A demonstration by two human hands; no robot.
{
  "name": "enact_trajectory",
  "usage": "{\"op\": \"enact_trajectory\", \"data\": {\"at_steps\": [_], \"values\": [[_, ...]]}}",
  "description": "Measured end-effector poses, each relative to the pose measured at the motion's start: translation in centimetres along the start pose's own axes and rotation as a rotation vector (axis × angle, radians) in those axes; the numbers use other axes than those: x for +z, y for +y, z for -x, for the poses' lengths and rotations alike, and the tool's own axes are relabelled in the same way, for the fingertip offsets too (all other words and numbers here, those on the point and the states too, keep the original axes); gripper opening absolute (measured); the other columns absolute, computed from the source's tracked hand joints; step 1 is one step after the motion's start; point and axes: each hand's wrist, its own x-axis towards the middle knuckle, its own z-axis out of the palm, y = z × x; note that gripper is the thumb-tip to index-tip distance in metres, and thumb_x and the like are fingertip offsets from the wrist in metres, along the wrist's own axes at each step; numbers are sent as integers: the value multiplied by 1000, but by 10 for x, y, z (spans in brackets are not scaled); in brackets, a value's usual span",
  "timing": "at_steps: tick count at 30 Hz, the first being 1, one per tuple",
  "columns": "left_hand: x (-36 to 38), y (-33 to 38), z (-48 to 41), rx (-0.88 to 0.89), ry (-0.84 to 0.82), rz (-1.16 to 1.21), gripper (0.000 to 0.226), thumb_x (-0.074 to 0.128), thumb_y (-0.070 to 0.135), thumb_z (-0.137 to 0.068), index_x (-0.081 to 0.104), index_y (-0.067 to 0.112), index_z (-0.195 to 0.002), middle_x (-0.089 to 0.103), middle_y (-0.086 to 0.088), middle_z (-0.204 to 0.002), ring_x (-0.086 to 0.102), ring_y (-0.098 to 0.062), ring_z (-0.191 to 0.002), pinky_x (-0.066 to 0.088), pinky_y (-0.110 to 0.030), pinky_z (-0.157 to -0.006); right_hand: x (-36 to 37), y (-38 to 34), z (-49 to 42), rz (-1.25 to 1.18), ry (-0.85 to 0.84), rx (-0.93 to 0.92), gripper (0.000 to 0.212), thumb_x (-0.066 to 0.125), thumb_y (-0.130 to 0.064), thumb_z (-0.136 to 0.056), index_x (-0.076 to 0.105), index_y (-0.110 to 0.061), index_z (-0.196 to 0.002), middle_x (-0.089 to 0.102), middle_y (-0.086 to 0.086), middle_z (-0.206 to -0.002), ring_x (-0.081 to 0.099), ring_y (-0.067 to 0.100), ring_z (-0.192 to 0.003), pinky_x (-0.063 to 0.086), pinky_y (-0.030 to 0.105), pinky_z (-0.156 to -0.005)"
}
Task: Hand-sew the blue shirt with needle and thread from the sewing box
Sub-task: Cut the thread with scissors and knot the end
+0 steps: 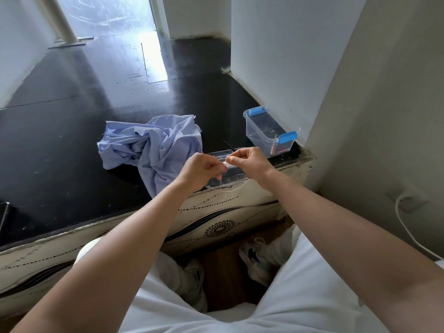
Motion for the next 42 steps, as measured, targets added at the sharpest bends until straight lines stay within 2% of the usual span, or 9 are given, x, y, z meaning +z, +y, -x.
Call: {"op": "enact_trajectory", "data": {"at_steps": [4,10,15,19,23,28,31,37,42], "values": [[-4,-8,4,-99,131,105,16,57,12,-96,71,9,-90,69,-3,-79,64,-17,-79,55,-36,-87,-5,5,1,-11,6,29,13,67,-22,-91,67,-10,-97,62,-1,-83,57,9,-74,44,16,-64],[0,3,8,-243,-46,427,47,56,31,-97,47,11,-138,62,-3,-121,58,-15,-112,47,-11,-78,2,2,1,13,-24,-4,10,69,-23,-90,67,-14,-92,65,-1,-85,61,11,-80,47,16,-67],[4,2,12,-227,-119,534,25,54,19,-99,68,1,-110,53,6,-58,48,-8,-56,47,-19,-57,2,2,1,27,-43,-17,8,70,-24,-89,69,-15,-89,67,0,-84,62,11,-81,50,18,-71],[-10,-15,10,-331,178,361,17,54,13,-99,69,9,-92,53,2,-64,42,-5,-46,34,-16,-42,-3,6,2,21,-20,16,9,69,-20,-90,69,-11,-92,65,2,-86,60,11,-82,48,18,-70],[-31,-46,15,-485,531,26,21,53,15,-95,72,15,-87,70,-5,-81,65,-24,-80,48,-29,-70,-11,11,2,28,33,54,13,68,-20,-91,68,-9,-98,64,3,-90,60,15,-89,51,21,-75],[-29,-44,18,-619,259,-269,26,54,19,-93,68,17,-115,68,-7,-118,59,-27,-114,46,-35,-95,-9,5,5,38,11,40,16,67,-21,-91,67,-8,-100,62,1,-87,58,13,-82,47,17,-67],[-21,-31,12,-318,246,-250,52,56,14,-93,45,17,-144,49,-6,-145,42,-27,-134,34,-37,-111,-6,0,6,64,-52,49,20,69,-24,-90,68,-8,-100,61,0,-83,56,9,-73,43,15,-58],[6,13,9,-229,-218,438,37,55,19,-97,56,-2,-127,68,-14,-98,65,-16,-89,51,-26,-86,-3,-3,9,86,-95,41,18,70,-28,-89,67,-11,-97,62,-1,-81,55,7,-68,40,11,-50],[10,15,11,-336,-123,427,22,49,11,-100,68,0,-101,43,8,-50,33,-4,-42,31,-15,-42,-10,0,11,81,-88,28,15,69,-24,-90,68,-10,-95,62,0,-82,56,9,-73,42,15,-59]]}}
